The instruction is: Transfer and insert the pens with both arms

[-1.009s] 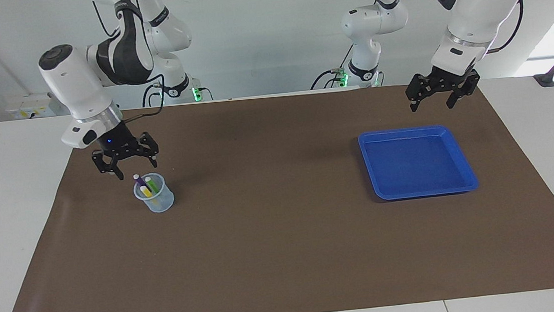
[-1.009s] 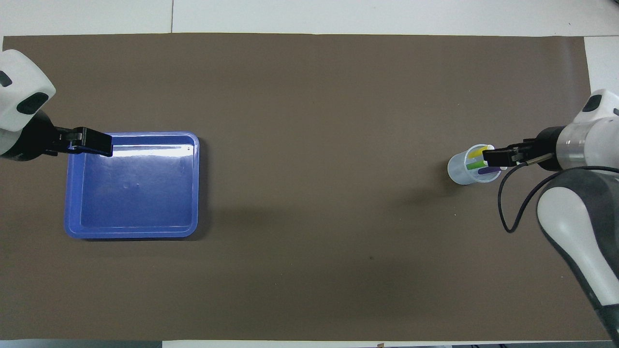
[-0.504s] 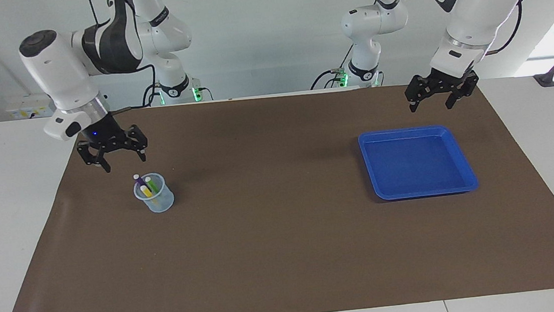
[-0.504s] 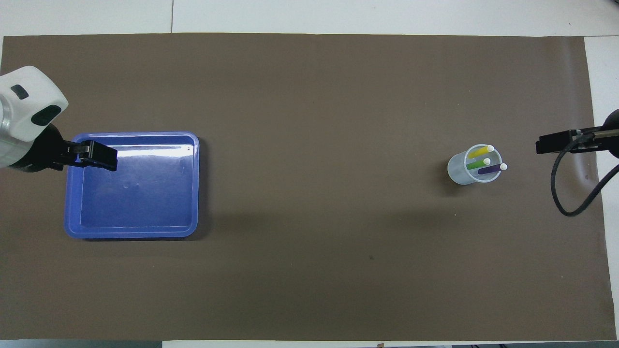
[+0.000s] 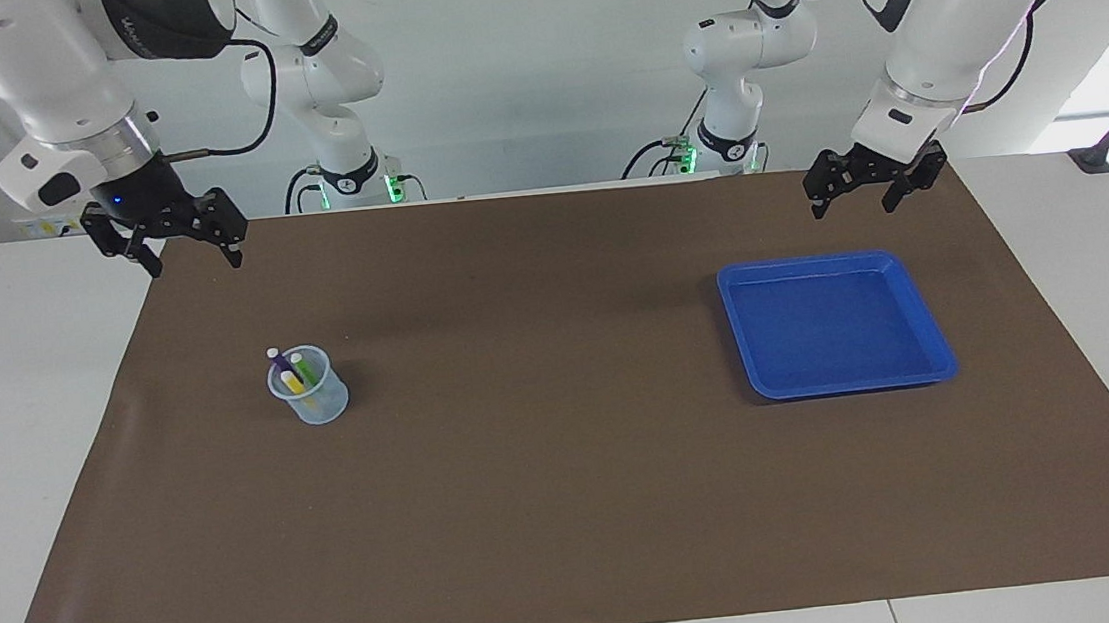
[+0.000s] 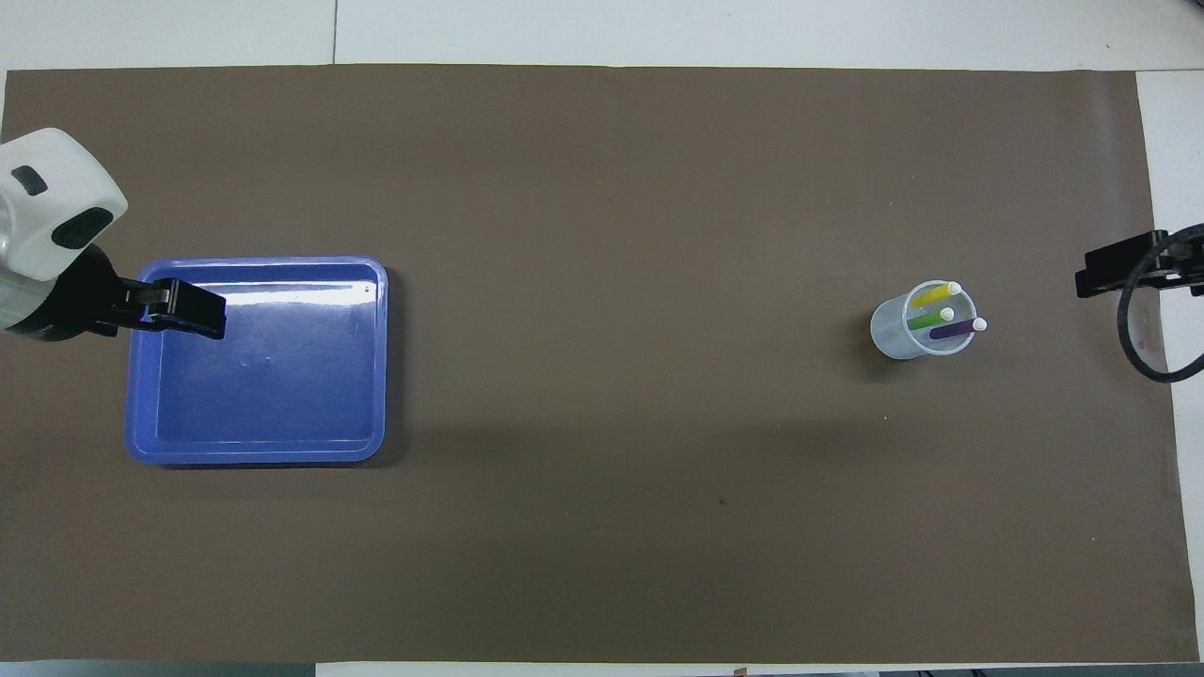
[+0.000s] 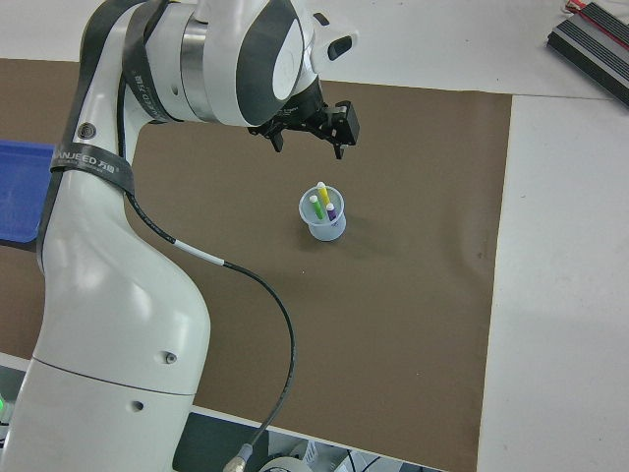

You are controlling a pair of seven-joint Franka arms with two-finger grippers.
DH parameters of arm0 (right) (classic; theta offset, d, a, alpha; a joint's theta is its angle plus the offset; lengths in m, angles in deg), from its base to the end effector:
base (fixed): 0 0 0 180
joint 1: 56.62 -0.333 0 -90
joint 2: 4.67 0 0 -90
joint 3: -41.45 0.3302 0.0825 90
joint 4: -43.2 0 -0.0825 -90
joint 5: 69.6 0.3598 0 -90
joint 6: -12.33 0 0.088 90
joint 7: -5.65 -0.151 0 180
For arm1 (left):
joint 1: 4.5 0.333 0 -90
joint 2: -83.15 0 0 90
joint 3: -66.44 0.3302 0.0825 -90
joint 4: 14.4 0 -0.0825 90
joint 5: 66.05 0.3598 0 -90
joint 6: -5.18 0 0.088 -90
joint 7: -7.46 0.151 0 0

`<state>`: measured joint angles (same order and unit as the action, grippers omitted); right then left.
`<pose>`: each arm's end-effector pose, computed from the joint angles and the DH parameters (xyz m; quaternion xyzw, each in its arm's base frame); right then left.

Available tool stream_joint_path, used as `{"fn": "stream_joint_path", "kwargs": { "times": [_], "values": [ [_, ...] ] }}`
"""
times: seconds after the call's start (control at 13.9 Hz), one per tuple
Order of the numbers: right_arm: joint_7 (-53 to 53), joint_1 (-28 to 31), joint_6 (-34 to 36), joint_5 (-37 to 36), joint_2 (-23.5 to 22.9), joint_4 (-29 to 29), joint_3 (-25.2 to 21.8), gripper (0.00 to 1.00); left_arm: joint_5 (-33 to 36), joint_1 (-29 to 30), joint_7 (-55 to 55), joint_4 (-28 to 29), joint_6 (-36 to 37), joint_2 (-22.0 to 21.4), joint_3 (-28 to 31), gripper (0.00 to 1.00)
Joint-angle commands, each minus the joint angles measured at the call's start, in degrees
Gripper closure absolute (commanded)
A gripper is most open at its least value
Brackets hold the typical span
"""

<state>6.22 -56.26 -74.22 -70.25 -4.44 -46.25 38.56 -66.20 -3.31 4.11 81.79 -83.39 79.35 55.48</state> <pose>0.5197 -0.0313 0.5960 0.9994 -0.0236 -0.0235 0.0048 0.4936 -0.0883 0.5782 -0.9979 0.0555 0.0331 0.0088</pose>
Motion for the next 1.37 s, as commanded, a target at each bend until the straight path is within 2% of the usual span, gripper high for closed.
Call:
{"fn": "stream_joint_path", "kwargs": {
  "times": [0.0,1.3],
  "values": [
    [-0.83,0.25,0.69,-0.76,0.56,-0.55,0.17,0.00,0.41,-0.58,0.36,-0.56,1.64,-0.68,0.50,0.00],
    [-1.35,-0.27,0.78,0.12,0.74,-0.73,0.70,0.00,-0.20,-0.49,-0.16,0.23,1.03,-1.91,0.50,0.00]
  ]
}}
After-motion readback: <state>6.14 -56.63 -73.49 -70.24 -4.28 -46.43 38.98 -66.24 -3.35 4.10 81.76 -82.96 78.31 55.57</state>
